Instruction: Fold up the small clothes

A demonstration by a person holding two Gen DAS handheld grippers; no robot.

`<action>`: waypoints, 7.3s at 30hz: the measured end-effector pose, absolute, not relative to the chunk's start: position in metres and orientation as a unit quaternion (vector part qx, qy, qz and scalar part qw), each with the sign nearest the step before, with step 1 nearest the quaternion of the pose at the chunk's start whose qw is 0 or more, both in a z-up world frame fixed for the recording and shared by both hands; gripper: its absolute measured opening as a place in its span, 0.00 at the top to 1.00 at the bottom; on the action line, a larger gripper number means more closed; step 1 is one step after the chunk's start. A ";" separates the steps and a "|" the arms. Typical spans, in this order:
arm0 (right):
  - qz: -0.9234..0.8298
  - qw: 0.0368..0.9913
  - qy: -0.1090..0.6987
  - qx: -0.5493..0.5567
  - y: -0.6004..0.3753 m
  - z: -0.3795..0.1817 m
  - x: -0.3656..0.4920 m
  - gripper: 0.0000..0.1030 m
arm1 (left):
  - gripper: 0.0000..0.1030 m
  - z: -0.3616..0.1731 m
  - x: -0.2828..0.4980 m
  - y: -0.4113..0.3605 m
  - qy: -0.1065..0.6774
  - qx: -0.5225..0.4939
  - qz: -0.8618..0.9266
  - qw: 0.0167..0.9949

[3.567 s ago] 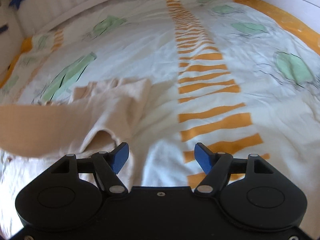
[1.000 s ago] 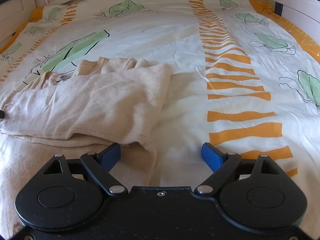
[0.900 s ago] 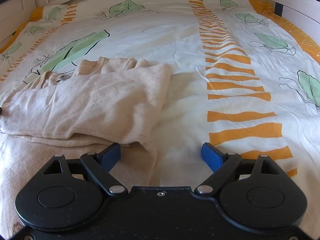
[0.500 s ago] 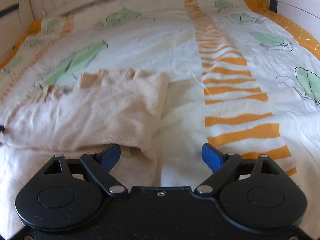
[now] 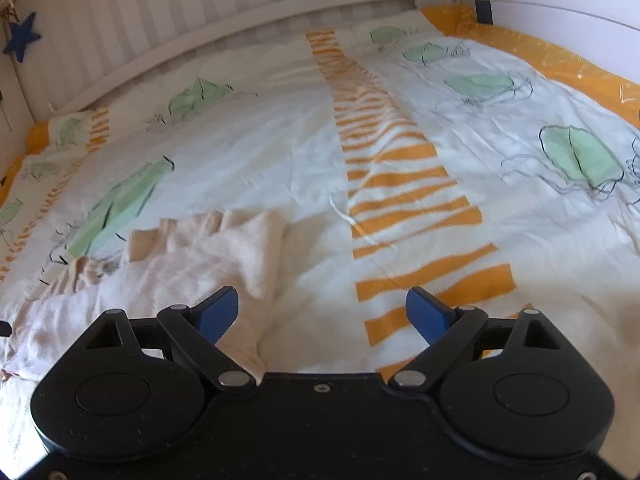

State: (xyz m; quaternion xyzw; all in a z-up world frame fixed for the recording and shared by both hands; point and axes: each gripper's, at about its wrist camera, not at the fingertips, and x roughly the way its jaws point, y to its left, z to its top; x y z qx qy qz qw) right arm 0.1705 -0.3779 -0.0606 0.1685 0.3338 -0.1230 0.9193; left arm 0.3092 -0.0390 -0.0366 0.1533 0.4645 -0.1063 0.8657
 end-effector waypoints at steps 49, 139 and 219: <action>-0.091 0.903 0.380 0.178 -0.380 -0.068 0.176 0.00 | 0.82 -0.085 0.270 -0.082 0.438 0.260 -0.120 0.852; 0.127 0.753 0.590 0.264 -0.297 -0.062 0.016 0.42 | 0.69 -0.066 0.125 0.078 0.595 0.038 -0.145 0.790; 0.082 0.777 0.579 0.231 -0.285 -0.060 0.014 0.82 | 0.93 -0.057 0.117 0.081 0.612 0.019 -0.155 0.775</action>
